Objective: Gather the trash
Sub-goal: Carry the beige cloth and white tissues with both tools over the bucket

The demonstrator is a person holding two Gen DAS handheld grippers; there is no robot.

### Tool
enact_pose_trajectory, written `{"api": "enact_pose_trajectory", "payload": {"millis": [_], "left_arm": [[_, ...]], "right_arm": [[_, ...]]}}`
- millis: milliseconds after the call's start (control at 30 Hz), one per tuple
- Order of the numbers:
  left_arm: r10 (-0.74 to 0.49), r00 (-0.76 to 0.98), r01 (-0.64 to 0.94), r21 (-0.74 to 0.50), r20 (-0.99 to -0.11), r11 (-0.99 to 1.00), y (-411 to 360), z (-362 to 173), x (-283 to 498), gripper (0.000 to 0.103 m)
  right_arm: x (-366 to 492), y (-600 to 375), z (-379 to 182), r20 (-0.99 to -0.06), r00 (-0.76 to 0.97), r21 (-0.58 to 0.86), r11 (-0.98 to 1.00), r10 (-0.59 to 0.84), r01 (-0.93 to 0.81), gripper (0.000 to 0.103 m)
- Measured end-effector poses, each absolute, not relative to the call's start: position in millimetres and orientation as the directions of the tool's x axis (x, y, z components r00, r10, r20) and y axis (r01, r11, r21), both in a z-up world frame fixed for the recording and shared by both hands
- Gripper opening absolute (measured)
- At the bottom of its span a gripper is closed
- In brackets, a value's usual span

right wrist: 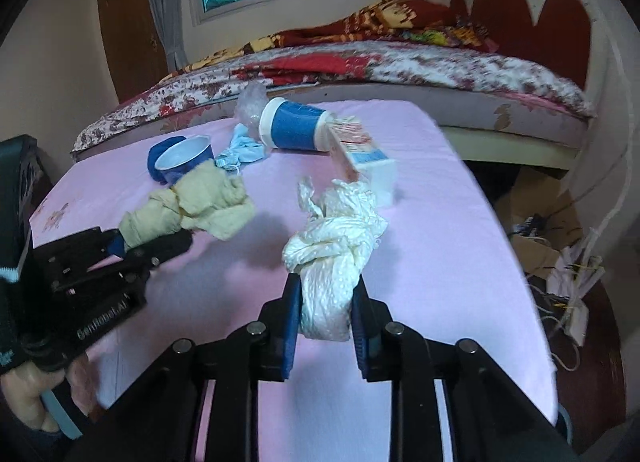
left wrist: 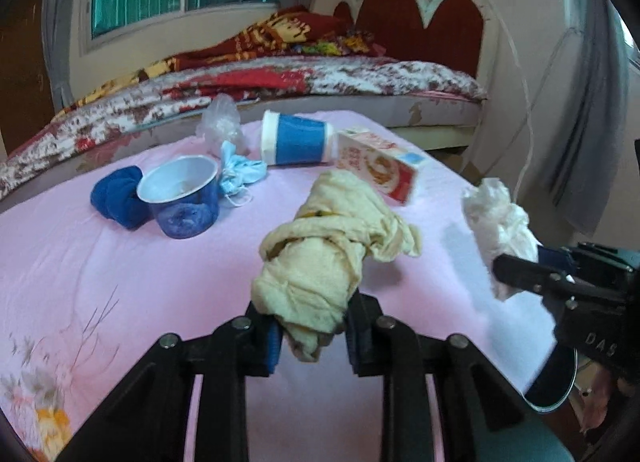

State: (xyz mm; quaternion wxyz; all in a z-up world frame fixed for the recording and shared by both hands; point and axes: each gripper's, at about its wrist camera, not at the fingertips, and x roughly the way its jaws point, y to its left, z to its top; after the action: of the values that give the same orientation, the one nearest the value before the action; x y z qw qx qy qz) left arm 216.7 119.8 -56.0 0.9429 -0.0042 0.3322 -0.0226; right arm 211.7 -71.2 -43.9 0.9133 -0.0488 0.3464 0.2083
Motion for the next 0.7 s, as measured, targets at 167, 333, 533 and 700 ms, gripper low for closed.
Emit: {"api": "enact_pose_trajectory", "payload": {"millis": [167, 333, 533, 700], "left_arm": [[-0.073, 0.780, 0.074, -0.025, -0.622, 0.997, 93.1, -50.6, 188.4, 0.026], [-0.123, 0.778, 0.127, -0.038, -0.616, 0.991, 62.5, -43.3, 166.7, 0.026], [-0.179, 0.774, 0.200, -0.034, -0.607, 0.979, 26.4, -33.9, 149.5, 0.026], [-0.218, 0.769, 0.257, -0.021, -0.601, 0.966, -0.3, -29.1, 138.2, 0.026]], "right_arm": [[167.9, -120.5, -38.9, -0.642, 0.702, 0.064, 0.933, 0.310, -0.354, 0.025], [138.6, -165.2, -27.9, -0.635, 0.725, 0.063, 0.954, 0.265, -0.293, 0.025], [98.8, -210.0, -11.3, -0.601, 0.766, 0.043, 0.965, 0.231, -0.257, 0.025], [75.6, -249.4, -4.0, -0.579, 0.791, 0.056, 0.978, 0.196, -0.201, 0.025]]}}
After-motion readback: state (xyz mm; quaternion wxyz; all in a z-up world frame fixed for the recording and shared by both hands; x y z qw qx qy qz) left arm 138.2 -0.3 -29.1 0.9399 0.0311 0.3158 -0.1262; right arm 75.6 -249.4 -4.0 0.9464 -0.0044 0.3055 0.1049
